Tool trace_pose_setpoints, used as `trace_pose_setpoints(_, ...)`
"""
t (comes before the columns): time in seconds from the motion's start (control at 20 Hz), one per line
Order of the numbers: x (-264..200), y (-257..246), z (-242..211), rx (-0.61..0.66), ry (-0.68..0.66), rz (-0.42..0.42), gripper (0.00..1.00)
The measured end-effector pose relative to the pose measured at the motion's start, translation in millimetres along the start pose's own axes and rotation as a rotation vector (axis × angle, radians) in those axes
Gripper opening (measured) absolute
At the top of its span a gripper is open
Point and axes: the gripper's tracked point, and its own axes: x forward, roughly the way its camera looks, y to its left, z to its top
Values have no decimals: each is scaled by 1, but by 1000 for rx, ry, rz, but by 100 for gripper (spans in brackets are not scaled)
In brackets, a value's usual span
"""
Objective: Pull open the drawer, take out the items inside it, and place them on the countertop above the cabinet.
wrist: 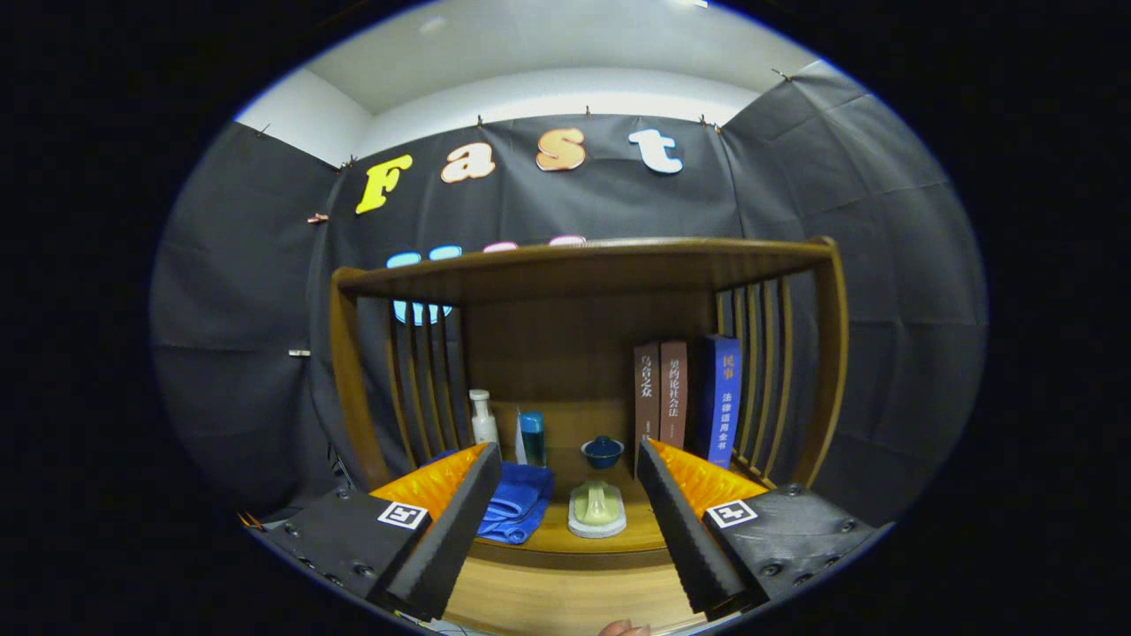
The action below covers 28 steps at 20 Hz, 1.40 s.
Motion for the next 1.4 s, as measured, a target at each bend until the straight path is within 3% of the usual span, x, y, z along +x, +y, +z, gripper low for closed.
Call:
trace_pose_setpoints(0.35, -79, -3, -21, -23, -115, 0, 98)
trace_pose_setpoints(0.6, -113, -5, -86, -7, -52, -12, 98)
trace_pose_setpoints(0.9, -120, -24, -204, -9, 113, -52, 99)
trace_pose_setpoints(1.1, -112, -36, -249, 0, 198, -70, 99)
trace_pose_setpoints(1.4, -107, -41, -265, -71, 181, -103, 99)
